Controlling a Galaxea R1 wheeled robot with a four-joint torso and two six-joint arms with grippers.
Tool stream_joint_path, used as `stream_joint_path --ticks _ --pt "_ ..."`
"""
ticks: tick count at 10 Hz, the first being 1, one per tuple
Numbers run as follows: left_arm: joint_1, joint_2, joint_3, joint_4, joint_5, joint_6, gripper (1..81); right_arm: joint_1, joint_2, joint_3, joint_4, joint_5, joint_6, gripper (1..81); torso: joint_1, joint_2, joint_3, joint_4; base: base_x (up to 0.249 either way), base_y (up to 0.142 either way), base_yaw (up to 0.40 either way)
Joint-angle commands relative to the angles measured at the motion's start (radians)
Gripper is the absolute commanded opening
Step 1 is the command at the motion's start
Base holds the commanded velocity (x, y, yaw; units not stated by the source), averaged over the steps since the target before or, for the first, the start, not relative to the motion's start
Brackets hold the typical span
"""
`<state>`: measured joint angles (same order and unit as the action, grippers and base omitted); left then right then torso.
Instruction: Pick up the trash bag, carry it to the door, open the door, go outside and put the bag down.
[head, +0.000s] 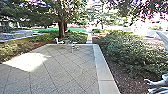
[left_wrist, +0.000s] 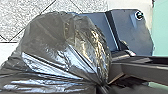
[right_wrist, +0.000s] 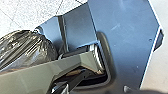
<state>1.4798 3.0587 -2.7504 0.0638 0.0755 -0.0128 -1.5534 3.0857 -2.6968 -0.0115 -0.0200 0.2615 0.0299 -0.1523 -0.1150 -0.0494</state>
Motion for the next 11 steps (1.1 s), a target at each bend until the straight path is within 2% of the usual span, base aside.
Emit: stream_joint_path --ticks 1,4,5,6,7,8,9,10,11 --pt "-0.051 0.002 0.003 0.005 0.056 0.0 1.0 0.048 0.013 0.013 -0.004 -0.058 -0.004 81.1 0.0 0.0 0.0 0.0 0.0 0.0 0.0" --pt "-0.048 -0.007 0.005 -0.006 0.055 0.001 1.0 0.048 0.014 0.013 -0.004 -0.058 -0.004 81.1 0.001 0.0 0.0 0.0 0.0 0.0 0.0" --pt "-0.045 -0.016 0.006 -0.01 0.022 0.0 1.0 0.048 0.015 0.013 -0.004 -0.058 -0.004 81.1 0.0 0.0 0.0 0.0 0.0 0.0 0.0" --pt "-0.042 -0.03 0.009 -0.019 -0.022 -0.004 1.0 0.046 0.015 0.013 -0.005 -0.058 -0.004 81.1 0.0 0.0 0.0 0.098 0.0 0.0 0.0" --pt "-0.042 -0.038 0.009 -0.03 -0.023 -0.004 1.0 0.046 0.015 0.013 -0.004 -0.058 -0.004 81.1 0.0 0.0 0.0 0.103 0.0 0.0 0.0" --pt "-0.042 -0.043 0.009 -0.044 -0.025 -0.006 1.0 0.048 0.015 0.013 -0.005 -0.058 -0.004 81.1 0.0 0.0 0.0 0.121 0.0 0.0 0.0" --pt "-0.046 -0.049 0.011 -0.062 -0.026 -0.006 1.0 0.048 0.015 0.013 -0.005 -0.058 -0.004 81.1 0.0 0.0 0.0 0.149 0.0 0.0 0.0" --pt "-0.049 -0.05 0.015 -0.076 -0.025 -0.006 1.0 0.046 0.015 0.013 -0.005 -0.058 -0.004 81.1 0.0 0.0 0.0 0.184 0.0 0.0 0.0" --pt "-0.051 -0.055 0.026 -0.076 -0.026 -0.006 1.0 0.048 0.015 0.013 -0.005 -0.058 -0.004 81.1 0.0 0.0 0.0 0.212 0.0 0.0 0.0"
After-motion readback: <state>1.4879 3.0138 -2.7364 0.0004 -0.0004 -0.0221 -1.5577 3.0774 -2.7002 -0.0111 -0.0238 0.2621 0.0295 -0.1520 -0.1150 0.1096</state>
